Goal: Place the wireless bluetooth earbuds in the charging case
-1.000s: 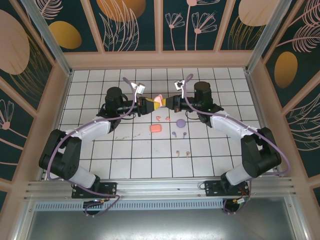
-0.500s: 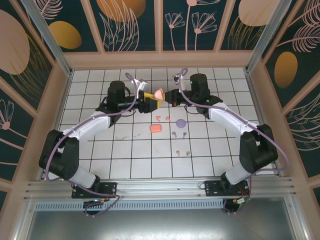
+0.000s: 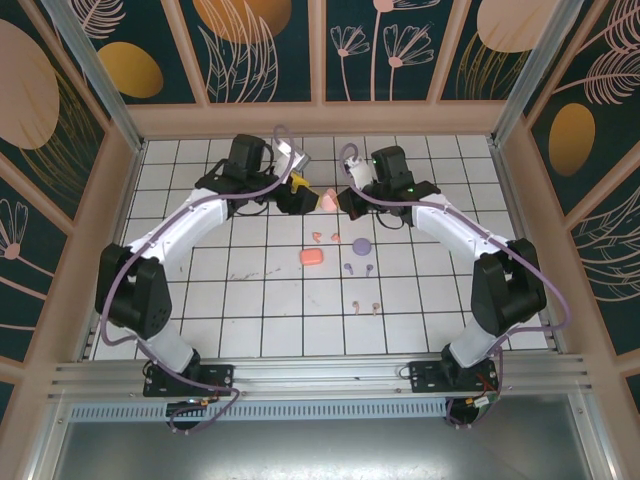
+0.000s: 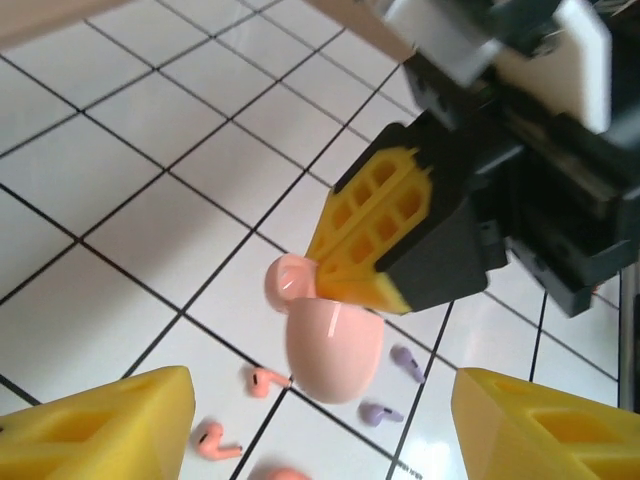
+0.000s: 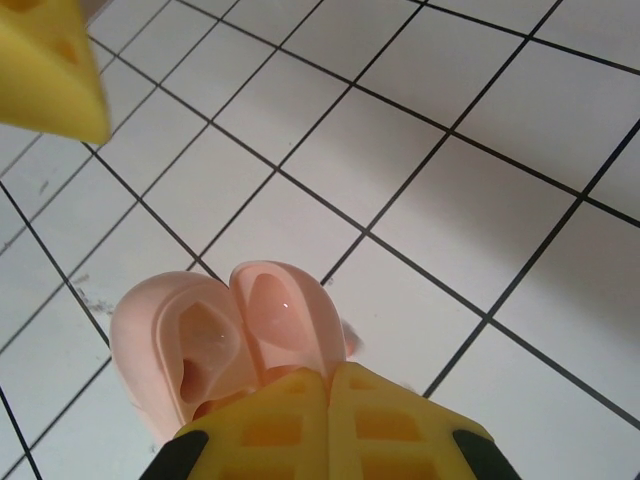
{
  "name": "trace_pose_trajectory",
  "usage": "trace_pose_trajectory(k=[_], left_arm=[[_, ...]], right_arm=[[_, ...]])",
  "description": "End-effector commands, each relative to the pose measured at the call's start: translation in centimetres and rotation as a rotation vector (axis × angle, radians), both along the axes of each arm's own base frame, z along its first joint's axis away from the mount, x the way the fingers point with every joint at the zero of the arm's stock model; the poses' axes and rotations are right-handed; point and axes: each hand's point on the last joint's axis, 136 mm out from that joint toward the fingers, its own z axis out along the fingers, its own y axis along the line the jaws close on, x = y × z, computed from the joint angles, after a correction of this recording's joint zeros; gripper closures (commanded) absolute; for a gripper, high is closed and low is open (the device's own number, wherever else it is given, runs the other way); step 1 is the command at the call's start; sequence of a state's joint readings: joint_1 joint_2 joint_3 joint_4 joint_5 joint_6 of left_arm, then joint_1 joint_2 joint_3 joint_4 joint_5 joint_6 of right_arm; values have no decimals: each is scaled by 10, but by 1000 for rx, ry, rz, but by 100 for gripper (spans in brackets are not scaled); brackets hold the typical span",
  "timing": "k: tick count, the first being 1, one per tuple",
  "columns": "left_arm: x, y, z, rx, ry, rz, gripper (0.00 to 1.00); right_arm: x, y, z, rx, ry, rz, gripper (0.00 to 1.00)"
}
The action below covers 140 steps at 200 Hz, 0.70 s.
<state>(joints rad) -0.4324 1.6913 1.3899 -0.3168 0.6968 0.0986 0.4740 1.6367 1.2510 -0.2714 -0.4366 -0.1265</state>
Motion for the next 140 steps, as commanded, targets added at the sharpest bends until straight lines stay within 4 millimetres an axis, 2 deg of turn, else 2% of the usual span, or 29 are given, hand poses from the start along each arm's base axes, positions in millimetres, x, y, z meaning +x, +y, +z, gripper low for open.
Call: trace_pose_trajectory(k=[1,61,140], left_arm=[[-8,0,-24,95,72,-78,38],[-16,-12,-29,74,161,-204,43],[-19,-16,-35,57,205,-237,50]], right_arm=[[-1,0,8,-34,-50,47,100],[-11,7,6,-39,-43,86,100],[-11,26,13,-35,-61,119,100]])
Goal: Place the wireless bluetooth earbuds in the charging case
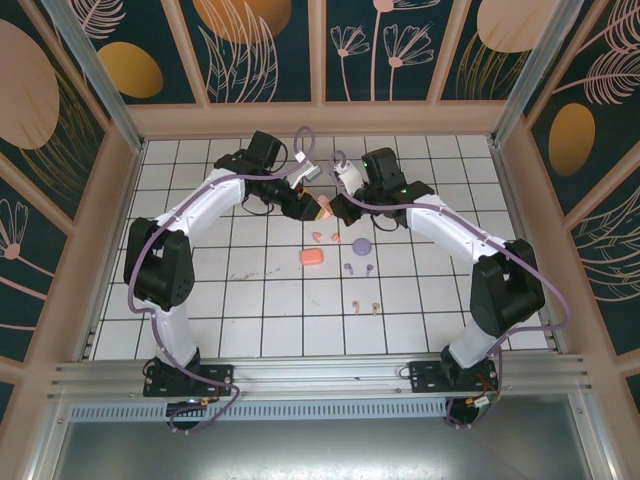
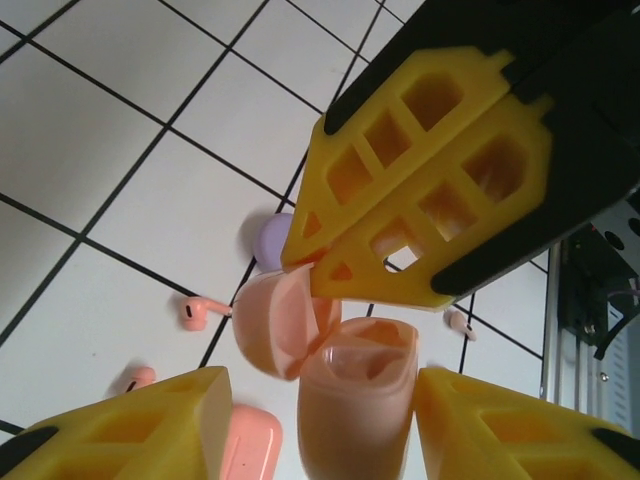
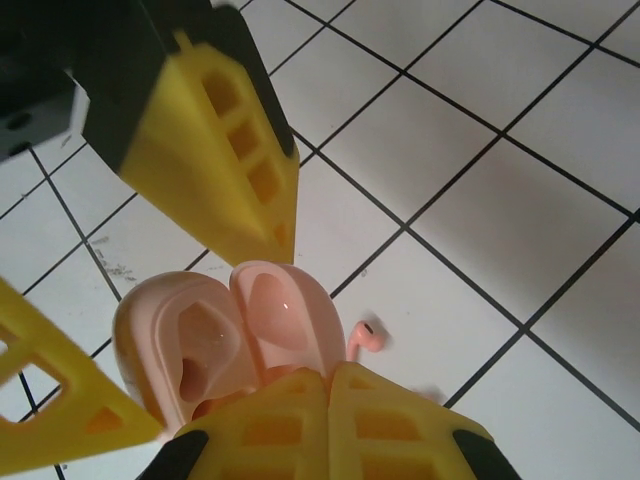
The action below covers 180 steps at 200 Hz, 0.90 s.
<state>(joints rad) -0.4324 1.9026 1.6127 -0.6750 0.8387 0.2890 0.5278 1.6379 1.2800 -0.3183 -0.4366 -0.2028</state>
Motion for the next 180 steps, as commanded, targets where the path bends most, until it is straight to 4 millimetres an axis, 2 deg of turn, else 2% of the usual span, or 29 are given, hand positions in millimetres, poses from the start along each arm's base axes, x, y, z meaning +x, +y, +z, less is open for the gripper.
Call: trace_pose_trajectory(k=[1,39,87,114,143,150,165,180], left_arm=[[-4,-4,5,-17,5,-39,51],[-4,-5,6,-24,8,-46,58],[-5,-8,14,-55,1,-61,81],[-7,-8,18,-66,0,-65,88],[-7,-9,19,-72,-5,-64,100],[-6,-9,18,-73,-9,-59,100],[-3,-8,18,-75,-31,-34,100],[2,-5,22,-92,-68,10,100]], right_arm=[[5,7,9,5,-25,20,100],[4,11,12,18,-27,29,100],[4,13,13,25,-25,31,100],[5,13,14,32,-30,23,100],[9,12,21,43,-43,-1,100],[9,11,23,45,-46,-10,94],[9,7,29,48,-50,-43,73],[5,-2,36,66,-36,-81,59]])
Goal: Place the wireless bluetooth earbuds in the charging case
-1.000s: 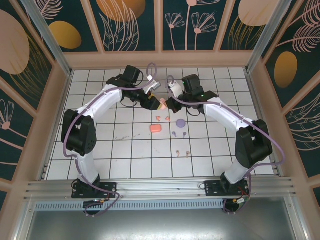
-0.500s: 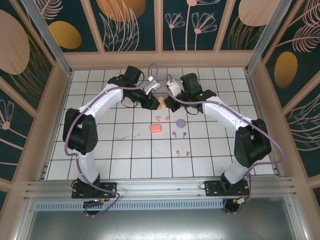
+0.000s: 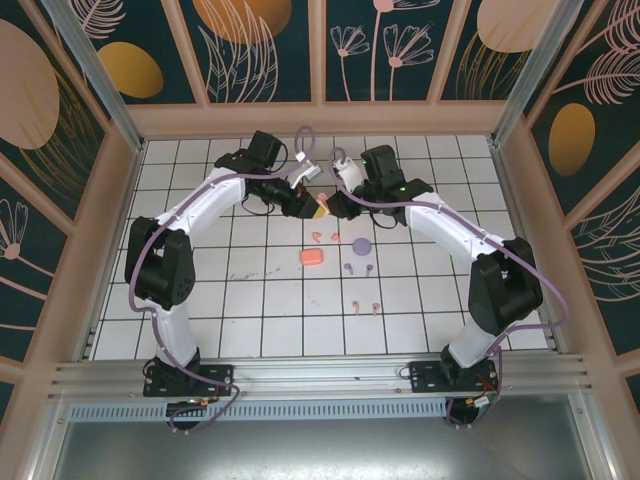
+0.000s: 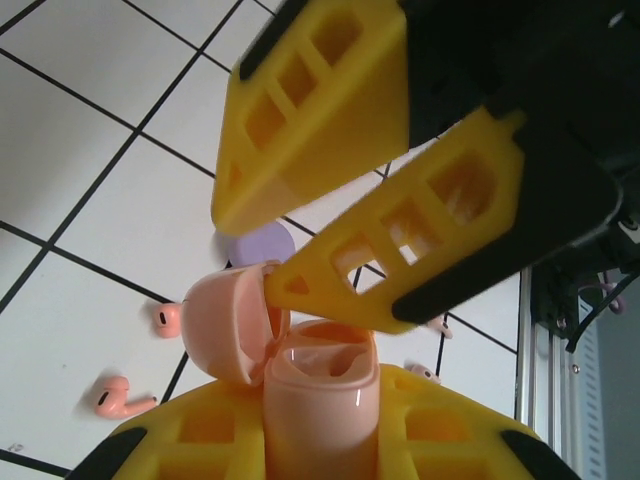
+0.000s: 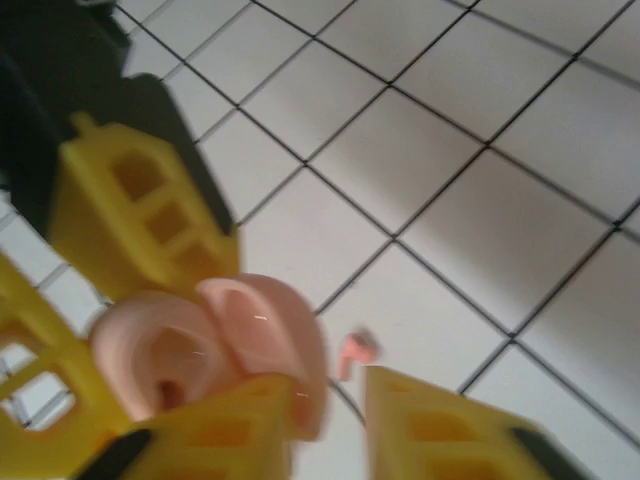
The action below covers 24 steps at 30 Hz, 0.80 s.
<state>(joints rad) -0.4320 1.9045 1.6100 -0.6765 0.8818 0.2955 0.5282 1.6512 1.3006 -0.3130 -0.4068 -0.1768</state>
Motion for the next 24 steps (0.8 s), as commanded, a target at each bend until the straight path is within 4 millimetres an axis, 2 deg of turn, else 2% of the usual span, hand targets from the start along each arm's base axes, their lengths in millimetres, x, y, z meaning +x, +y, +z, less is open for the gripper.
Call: trace_pose_trajectory(k=[1,5,7,10,17,20,24], left_arm=[[8,-2,19,-64,-87,39,100],[17,10,34,-147,-147,129,100],[19,19,45,-191,-184,181,100],[20,27,54,-223,-228,246,100],[21,51,78,-311,-403,444,100],[11,56,81,-362,-469,451,100],[2,63,85,-428,-559,475,100]], right_arm=[[-4,-2,35,69,-33,-46,58],[-28,-21,35,111,13,-115,45],[-41,-32,28,129,57,-179,41],[-56,-50,8,113,139,-296,41],[-104,-59,-44,-8,295,-518,41],[-123,-59,-56,-22,334,-573,42],[-139,-65,-61,7,373,-659,42]])
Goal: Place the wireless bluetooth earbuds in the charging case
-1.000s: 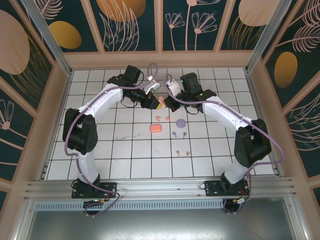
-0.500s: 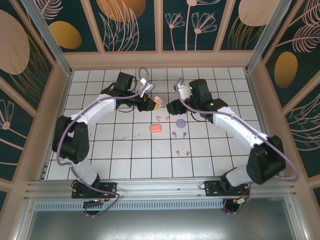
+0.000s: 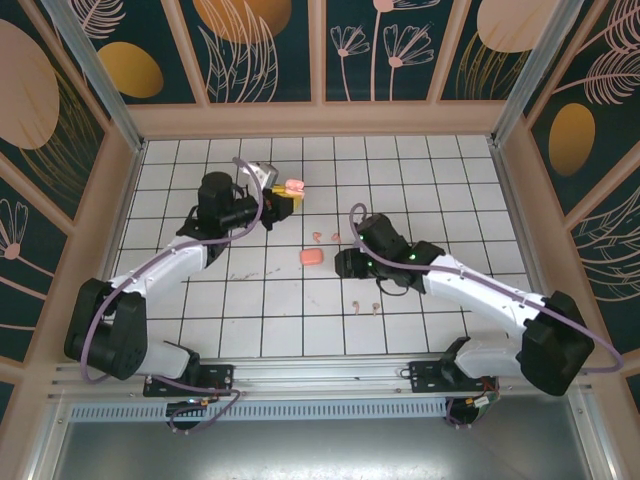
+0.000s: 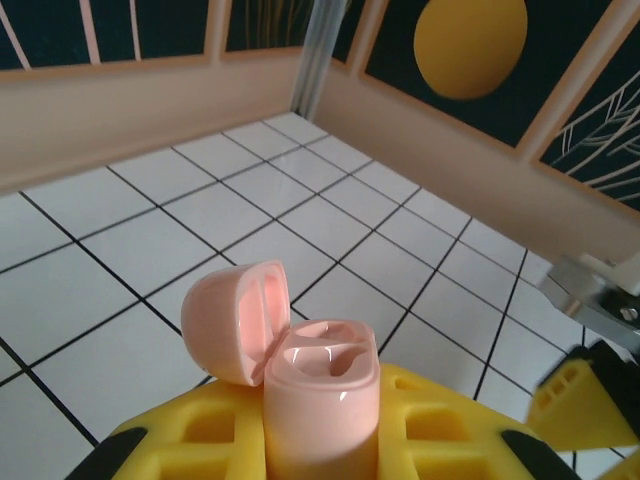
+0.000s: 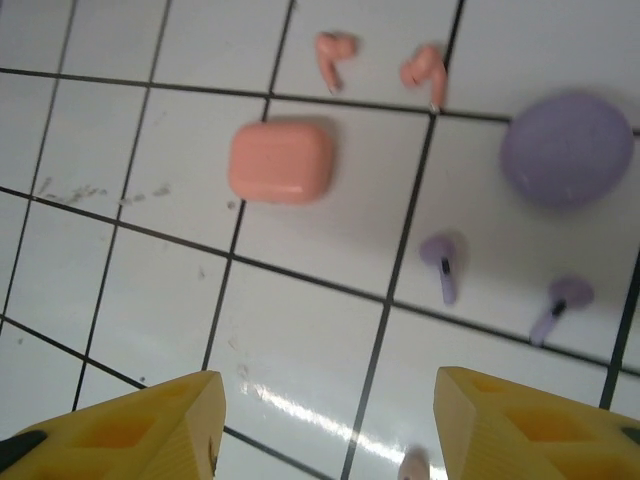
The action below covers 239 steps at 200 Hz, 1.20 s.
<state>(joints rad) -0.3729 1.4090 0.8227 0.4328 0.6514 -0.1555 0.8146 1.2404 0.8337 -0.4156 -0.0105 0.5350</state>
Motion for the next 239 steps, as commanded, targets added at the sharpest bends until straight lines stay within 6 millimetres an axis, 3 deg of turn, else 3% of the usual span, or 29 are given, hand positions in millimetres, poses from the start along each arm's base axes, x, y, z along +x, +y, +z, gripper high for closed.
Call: trace_pose_trajectory(k=[1,45,76,113,154,239], left_arm=[[-1,7,36,-101,-191,54,100],[-23,20,42,-183,-385,117,100],[-20,19,42,-229,-336,144,100],[-31,22,63,-359,-359,134,100],[-38,19,72,-375,-384,130,100],[-41,24,75,-353,-410,158,100]], right_arm=[[-7,-21,1,20,23,-190,42],[-19,-28,-9,21,81,-268,43],[-28,-25,-28,-41,124,-265,43],[-39,-17,-53,-101,167,-229,44],[-47,-21,-80,-191,207,-251,47],[-49,-17,-98,-316,212,-264,55]])
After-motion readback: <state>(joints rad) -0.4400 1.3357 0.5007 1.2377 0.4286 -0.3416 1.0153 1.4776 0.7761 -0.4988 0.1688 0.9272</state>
